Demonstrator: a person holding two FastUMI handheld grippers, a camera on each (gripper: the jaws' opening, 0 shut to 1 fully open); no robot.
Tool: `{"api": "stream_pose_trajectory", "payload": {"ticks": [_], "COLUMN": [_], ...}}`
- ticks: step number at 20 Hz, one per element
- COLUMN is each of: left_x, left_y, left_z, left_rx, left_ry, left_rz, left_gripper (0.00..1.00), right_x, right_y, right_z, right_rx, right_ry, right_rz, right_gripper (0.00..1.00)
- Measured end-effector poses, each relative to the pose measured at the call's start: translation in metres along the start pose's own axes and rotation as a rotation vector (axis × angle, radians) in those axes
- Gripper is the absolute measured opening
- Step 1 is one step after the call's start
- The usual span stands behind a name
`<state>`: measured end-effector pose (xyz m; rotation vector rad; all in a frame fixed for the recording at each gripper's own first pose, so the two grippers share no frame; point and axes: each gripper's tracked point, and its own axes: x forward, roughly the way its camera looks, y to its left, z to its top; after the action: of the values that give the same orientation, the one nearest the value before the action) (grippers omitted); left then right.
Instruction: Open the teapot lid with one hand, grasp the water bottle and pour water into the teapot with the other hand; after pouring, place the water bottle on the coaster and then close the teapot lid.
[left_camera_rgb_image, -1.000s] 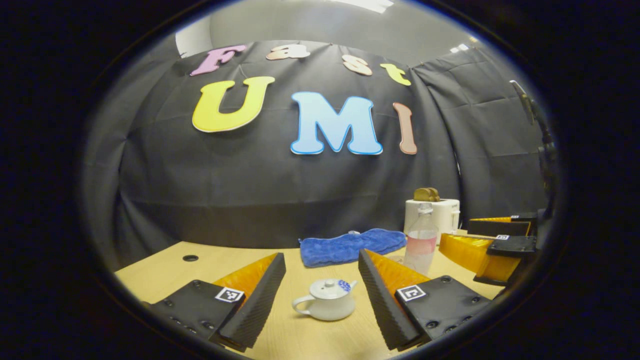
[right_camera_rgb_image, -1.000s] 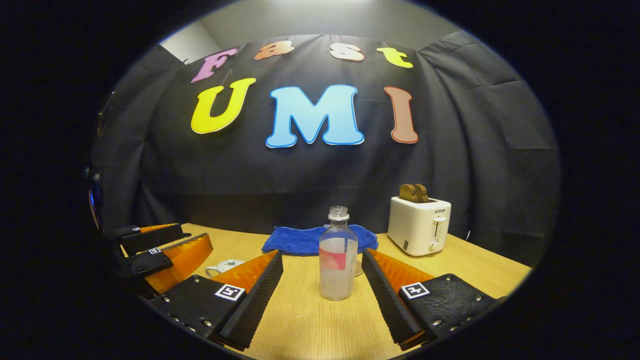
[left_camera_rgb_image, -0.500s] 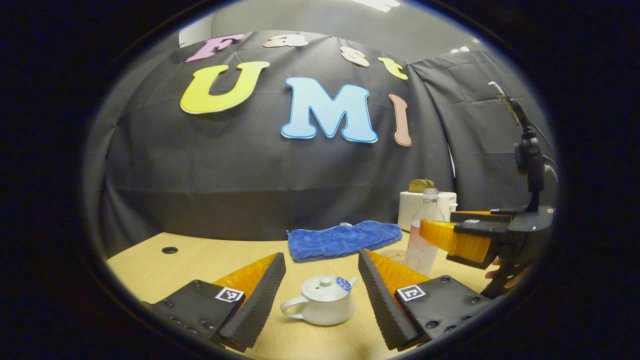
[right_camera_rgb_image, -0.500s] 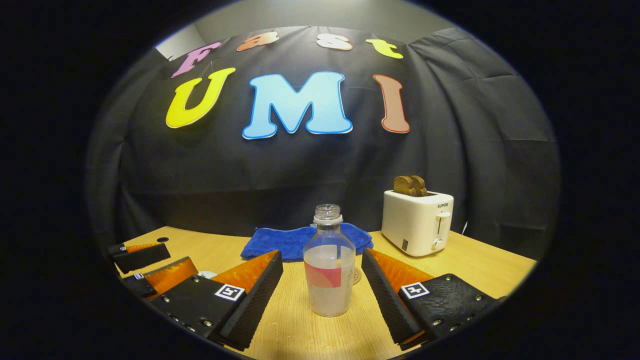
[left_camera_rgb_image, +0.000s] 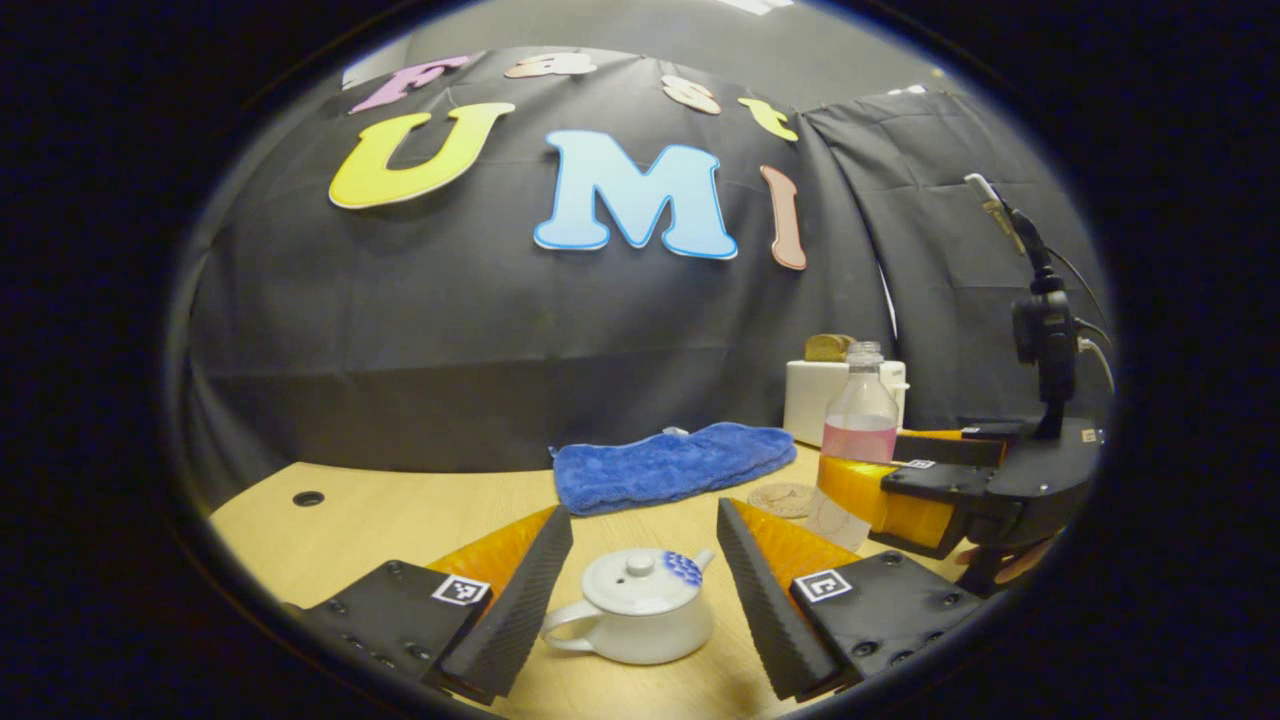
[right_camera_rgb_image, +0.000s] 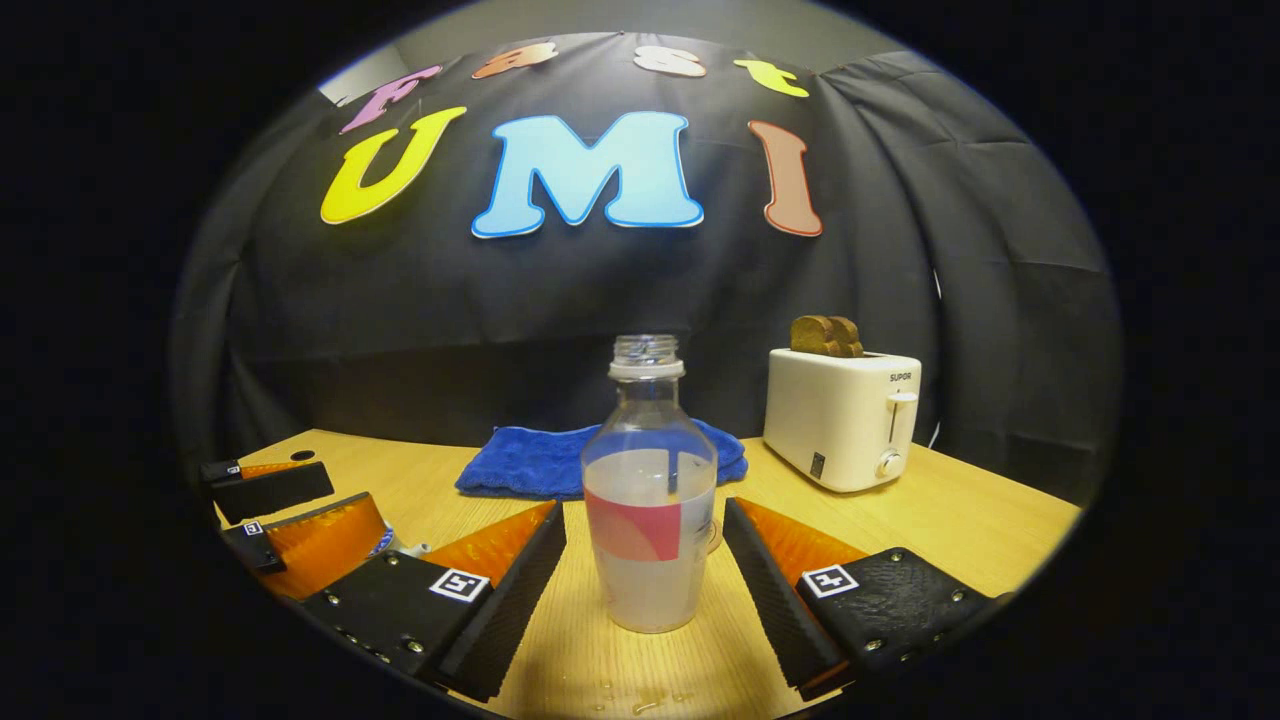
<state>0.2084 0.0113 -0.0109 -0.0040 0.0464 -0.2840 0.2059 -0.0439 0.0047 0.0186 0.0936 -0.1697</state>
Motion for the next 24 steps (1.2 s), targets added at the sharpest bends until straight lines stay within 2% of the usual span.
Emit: {"api": "stream_pose_trajectory", "payload": {"ticks": [3, 10, 13, 19, 21, 23, 24], "left_x": [0.004, 0.009, 0.011, 0.013, 0.011, 0.011, 0.010], "left_y": [-0.001, -0.012, -0.003, 0.000, 0.002, 0.001, 0.002], "left_z": [0.003, -0.002, -0.006, -0.015, -0.013, -0.013, -0.012], "left_rx": [-0.006, 0.012, -0.002, 0.009, -0.002, -0.002, -0.011], "left_ry": [-0.007, 0.023, 0.040, 0.104, 0.096, 0.096, 0.091], "left_rz": [-0.002, -0.024, 0.002, 0.025, 0.037, 0.036, 0.038], "left_gripper": [0.73, 0.72, 0.34, 0.35, 0.17, 0.14, 0.17], "right_x": [-0.001, 0.005, 0.007, 0.006, 0.005, 0.005, 0.005], "right_y": [0.002, -0.001, -0.001, 0.004, 0.004, 0.004, 0.004], "right_z": [0.003, -0.010, -0.014, -0.013, -0.013, -0.014, -0.014], "right_rx": [-0.008, 0.009, 0.012, -0.024, -0.027, -0.023, -0.022], "right_ry": [-0.009, 0.030, 0.041, 0.035, 0.036, 0.039, 0.039], "right_rz": [0.000, 0.002, 0.006, 0.012, 0.012, 0.012, 0.012], "right_gripper": [0.98, 0.98, 0.98, 0.98, 0.98, 0.98, 0.98]}}
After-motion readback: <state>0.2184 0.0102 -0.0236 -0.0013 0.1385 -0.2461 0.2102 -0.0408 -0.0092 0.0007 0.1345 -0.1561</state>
